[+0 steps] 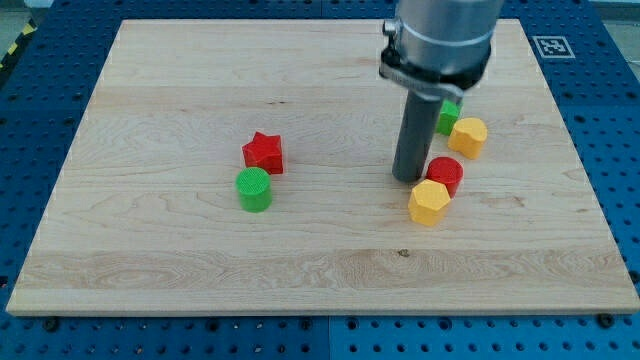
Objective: Slide the yellow hexagon slightly downwards
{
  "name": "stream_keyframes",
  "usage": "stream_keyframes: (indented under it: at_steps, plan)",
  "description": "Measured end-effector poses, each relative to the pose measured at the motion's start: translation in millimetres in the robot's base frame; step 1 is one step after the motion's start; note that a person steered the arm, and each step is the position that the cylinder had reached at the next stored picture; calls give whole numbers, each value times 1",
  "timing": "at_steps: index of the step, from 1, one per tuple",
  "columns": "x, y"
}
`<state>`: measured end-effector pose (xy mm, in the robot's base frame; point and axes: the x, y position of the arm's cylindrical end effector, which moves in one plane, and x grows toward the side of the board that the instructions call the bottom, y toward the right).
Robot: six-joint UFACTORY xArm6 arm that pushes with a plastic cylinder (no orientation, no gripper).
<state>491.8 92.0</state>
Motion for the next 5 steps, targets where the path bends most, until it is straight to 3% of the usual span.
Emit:
stream_keyframes:
  at_steps: [1,5]
  plan:
    - [24,0]
    - [44,21]
